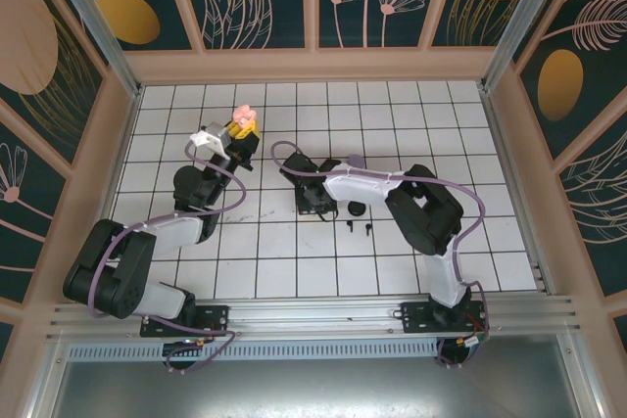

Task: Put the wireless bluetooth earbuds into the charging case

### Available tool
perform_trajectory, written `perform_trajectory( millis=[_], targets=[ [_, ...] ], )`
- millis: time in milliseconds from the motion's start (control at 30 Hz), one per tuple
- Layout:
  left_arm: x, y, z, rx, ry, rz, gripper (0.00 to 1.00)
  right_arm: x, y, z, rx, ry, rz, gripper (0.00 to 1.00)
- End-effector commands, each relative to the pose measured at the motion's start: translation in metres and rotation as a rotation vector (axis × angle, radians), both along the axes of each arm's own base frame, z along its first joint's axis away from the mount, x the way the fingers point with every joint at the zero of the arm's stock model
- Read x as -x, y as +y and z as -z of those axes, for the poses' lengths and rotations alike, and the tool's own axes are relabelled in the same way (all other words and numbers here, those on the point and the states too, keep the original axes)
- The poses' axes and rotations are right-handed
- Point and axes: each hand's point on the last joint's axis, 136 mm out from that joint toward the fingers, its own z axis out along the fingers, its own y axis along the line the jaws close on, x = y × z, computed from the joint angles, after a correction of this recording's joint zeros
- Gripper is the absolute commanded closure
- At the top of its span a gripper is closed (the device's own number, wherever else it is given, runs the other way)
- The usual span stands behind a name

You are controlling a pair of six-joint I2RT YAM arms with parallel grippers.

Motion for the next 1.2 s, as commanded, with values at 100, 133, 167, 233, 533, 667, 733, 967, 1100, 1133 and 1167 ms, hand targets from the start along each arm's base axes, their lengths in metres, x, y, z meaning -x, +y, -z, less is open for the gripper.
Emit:
perform_trajectory(
  millis=[100,133,167,233,533,667,733,967,1100,1133,1167],
  targets=[
    [0.004,-0.009,-0.018,-0.008,-0.051,0.065,1.00,-0.026,-0.005,-0.047,-0.071,-0.154,0.029,0.84],
    [0.006,-0.011,-0.019,-0.013,-0.058,0.078,1.00,-0.030,-0.005,-0.059,-0.089,-0.180,0.030,0.84],
    [0.007,-0.014,-0.021,-0.019,-0.065,0.092,1.00,-0.033,-0.005,-0.072,-0.108,-0.208,0.031,0.84],
    [0.011,-0.018,-0.024,-0.030,-0.077,0.121,1.00,-0.040,-0.005,-0.099,-0.146,-0.265,0.030,0.84],
    [0.032,-0.048,-0.029,-0.133,-0.134,0.285,1.00,-0.069,-0.017,-0.258,-0.333,-0.598,-0.002,0.83],
    [0.040,-0.061,-0.023,-0.191,-0.141,0.323,1.00,-0.070,-0.025,-0.314,-0.379,-0.717,-0.024,0.83],
    [0.041,-0.066,-0.020,-0.208,-0.142,0.329,1.00,-0.068,-0.028,-0.338,-0.405,-0.770,-0.045,0.82],
    [0.036,-0.087,-0.012,-0.246,-0.114,0.365,1.00,-0.052,-0.021,-0.380,-0.503,-0.905,-0.189,0.80],
    [0.032,-0.098,-0.011,-0.239,-0.111,0.386,1.00,-0.045,-0.018,-0.380,-0.549,-0.915,-0.236,0.79],
    [0.031,-0.100,-0.011,-0.237,-0.112,0.389,1.00,-0.043,-0.017,-0.380,-0.561,-0.915,-0.244,0.79],
    [0.030,-0.102,-0.011,-0.236,-0.112,0.395,1.00,-0.042,-0.017,-0.378,-0.569,-0.914,-0.249,0.80]
  ],
)
